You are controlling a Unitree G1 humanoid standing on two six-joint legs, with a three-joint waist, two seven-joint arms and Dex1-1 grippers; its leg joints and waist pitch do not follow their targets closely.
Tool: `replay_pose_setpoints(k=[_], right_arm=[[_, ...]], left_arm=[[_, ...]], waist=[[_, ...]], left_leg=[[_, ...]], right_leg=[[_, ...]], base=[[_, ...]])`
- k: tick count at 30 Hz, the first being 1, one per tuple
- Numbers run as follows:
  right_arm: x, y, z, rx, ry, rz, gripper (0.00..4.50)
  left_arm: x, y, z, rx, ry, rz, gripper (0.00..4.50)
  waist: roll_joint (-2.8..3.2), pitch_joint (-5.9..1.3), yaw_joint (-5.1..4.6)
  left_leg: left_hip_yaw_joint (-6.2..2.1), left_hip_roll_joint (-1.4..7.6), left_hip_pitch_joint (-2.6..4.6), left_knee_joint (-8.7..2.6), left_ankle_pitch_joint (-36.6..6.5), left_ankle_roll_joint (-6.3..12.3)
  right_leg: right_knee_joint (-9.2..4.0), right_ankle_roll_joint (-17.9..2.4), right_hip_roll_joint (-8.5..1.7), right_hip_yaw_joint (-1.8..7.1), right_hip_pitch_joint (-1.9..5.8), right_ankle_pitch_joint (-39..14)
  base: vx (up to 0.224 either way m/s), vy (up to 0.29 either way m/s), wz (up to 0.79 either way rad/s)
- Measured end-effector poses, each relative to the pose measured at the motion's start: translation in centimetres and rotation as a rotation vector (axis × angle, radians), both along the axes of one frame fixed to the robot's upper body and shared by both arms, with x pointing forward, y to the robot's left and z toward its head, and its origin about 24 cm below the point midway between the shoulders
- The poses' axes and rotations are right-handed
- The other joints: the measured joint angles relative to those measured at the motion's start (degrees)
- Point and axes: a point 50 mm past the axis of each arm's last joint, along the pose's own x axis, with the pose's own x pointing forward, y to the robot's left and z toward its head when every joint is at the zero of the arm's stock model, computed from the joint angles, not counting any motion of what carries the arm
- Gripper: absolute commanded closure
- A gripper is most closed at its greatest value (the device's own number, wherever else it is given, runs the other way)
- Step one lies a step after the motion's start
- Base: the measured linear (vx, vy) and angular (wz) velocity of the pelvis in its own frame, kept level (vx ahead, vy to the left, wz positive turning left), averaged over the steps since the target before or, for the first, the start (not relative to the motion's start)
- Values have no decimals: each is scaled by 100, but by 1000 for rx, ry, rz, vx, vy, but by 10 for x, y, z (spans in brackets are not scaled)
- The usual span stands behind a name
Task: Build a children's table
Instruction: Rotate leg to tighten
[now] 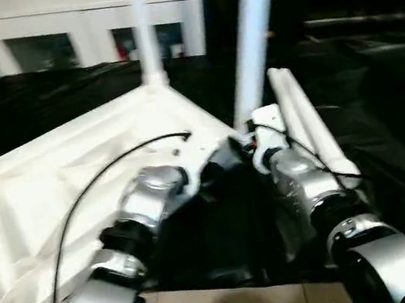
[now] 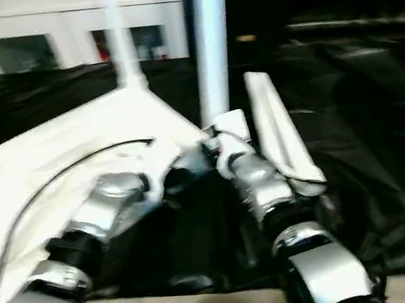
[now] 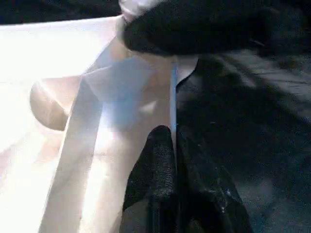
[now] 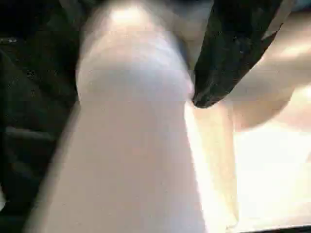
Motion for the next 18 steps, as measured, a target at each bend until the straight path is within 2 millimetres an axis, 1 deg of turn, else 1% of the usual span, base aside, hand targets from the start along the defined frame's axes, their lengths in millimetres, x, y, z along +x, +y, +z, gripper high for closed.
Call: replay_pose_setpoints(k=[2, 7, 11, 12, 14, 16, 18], right_arm=[[0, -3, 1, -11, -13, 50, 59], [-7, -16, 2, -14, -47, 206, 59], [-20, -31, 3, -42, -74, 371, 59], [-26, -38, 4, -63, -80, 446, 59], [-32, -46, 4, -75, -66, 517, 59], [-36, -46, 8, -75, -70, 585, 59], [-38, -45, 10, -70, -70, 628, 59]], left_arm=[[0, 4, 1, 3, -7, -12, 450], [-3, 20, 4, 11, -24, -88, 450], [-12, 38, 6, 11, -20, -183, 450], [-17, 45, 6, 8, -8, -233, 450], [-23, 51, 7, 0, 13, -290, 450], [-27, 54, 7, -9, 36, -333, 450], [-32, 51, 6, -17, 58, -376, 450]], waist=[[-1, 0, -19], [1, 0, -9], [3, -1, 17], [3, -1, 26], [4, 0, 46], [5, 1, 70], [10, 4, 116]], left_leg=[[1, 0, -9, -6, 0, 0], [3, 3, -30, -20, 1, 1], [4, 5, -49, -7, 5, 11], [5, 4, -52, -5, 2, 17], [9, 5, -50, 3, -1, 20], [11, 8, -47, 11, -4, 15], [12, 10, -42, 17, -5, 11]], right_leg=[[-1, -4, 1, -1, -12, 2], [-10, -19, 10, -1, -30, 3], [-15, -20, 10, -4, -37, -12], [-19, -22, 10, -4, -37, -18], [-19, -22, 9, -4, -38, -19], [-16, -22, 9, -6, -38, -19], [-12, -23, 8, -6, -38, -18]], base=[[0, 0, 0], [0, 0, 0], [0, 0, 0], [0, 0, 0], [0, 0, 0], [0, 0, 0], [0, 0, 0]])
